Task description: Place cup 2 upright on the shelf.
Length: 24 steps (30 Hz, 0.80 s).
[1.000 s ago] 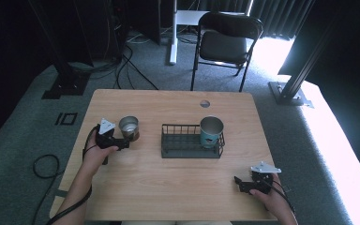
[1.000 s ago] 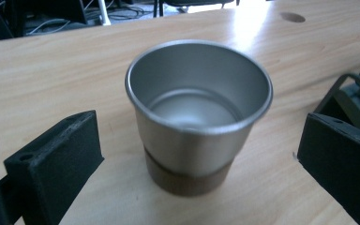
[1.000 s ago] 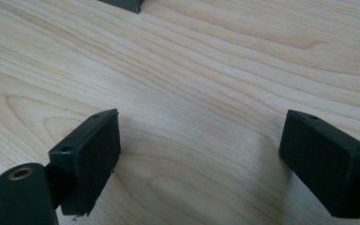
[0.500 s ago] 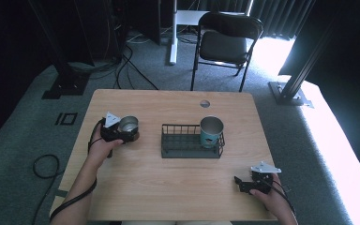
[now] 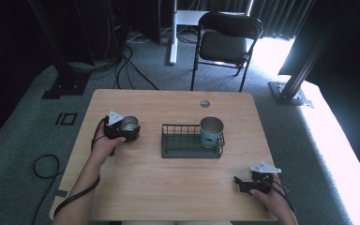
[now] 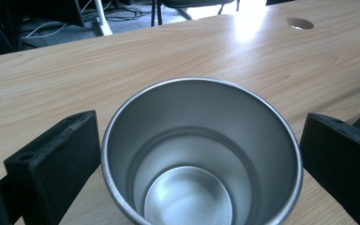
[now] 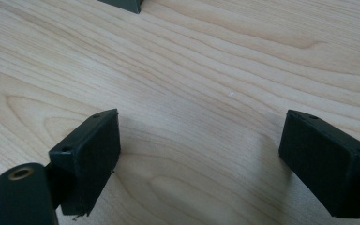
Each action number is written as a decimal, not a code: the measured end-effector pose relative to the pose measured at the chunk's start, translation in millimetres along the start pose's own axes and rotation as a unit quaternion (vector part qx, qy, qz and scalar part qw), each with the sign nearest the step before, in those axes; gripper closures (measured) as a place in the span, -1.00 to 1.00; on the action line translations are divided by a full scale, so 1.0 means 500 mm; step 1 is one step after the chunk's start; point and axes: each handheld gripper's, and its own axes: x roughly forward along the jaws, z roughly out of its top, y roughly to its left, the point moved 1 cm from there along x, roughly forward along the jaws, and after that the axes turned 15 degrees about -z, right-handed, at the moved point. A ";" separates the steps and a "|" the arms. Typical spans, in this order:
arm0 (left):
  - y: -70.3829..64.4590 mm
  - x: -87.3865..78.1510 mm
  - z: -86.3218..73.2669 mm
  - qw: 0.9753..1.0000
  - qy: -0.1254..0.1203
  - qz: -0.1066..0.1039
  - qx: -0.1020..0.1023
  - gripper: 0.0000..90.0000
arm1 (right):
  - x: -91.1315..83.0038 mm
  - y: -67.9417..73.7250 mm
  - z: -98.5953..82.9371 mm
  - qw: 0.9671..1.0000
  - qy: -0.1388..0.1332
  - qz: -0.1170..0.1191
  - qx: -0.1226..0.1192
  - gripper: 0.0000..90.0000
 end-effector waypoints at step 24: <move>-0.007 -0.002 0.010 1.000 0.006 0.002 -0.006 -0.69 | 0.000 -0.001 0.000 1.000 -0.001 0.002 -0.002 -0.72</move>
